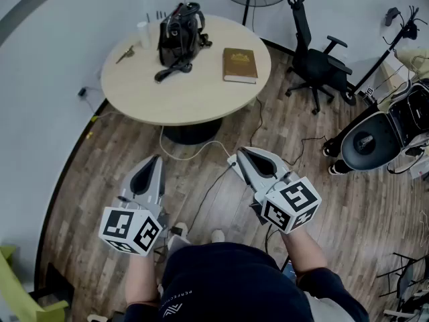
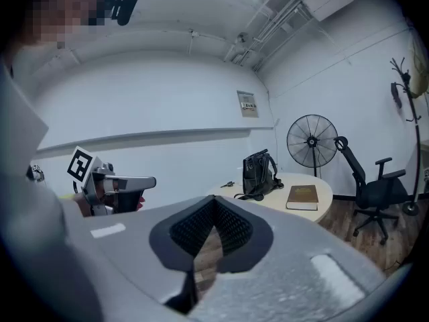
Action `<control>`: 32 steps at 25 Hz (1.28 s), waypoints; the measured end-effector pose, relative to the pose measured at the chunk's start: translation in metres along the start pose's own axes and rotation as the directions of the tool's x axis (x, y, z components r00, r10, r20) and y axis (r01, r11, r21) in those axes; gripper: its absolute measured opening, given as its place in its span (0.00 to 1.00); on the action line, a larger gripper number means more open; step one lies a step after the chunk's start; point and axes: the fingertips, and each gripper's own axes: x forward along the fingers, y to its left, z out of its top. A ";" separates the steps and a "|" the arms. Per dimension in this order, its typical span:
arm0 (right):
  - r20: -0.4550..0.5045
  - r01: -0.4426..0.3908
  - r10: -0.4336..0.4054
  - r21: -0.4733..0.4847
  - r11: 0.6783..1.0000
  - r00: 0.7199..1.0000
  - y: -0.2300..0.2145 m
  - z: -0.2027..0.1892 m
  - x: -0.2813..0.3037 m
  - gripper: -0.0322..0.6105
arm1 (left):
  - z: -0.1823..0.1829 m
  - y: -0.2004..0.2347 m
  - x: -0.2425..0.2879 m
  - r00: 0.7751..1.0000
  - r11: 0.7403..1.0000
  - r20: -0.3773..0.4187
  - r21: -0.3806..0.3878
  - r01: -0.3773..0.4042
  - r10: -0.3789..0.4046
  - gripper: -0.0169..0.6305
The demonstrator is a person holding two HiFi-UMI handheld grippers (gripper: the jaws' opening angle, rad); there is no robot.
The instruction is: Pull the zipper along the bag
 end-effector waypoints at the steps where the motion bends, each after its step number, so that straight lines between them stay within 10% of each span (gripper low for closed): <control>1: 0.002 -0.003 0.003 0.004 1.000 1.000 -0.001 -0.001 -0.001 0.05 | -0.001 -0.002 0.002 1.000 1.000 -0.001 -0.007 0.007 -0.007 0.05; 20: -0.047 -0.115 0.117 0.043 0.992 0.992 -0.005 -0.020 0.020 0.05 | -0.026 0.018 0.006 0.997 0.997 -0.048 -0.037 -0.069 0.067 0.05; 32: -0.062 -0.184 0.179 -0.093 0.978 0.982 -0.013 0.012 0.124 0.05 | -0.013 0.089 0.075 0.998 0.999 -0.059 0.004 -0.034 0.034 0.05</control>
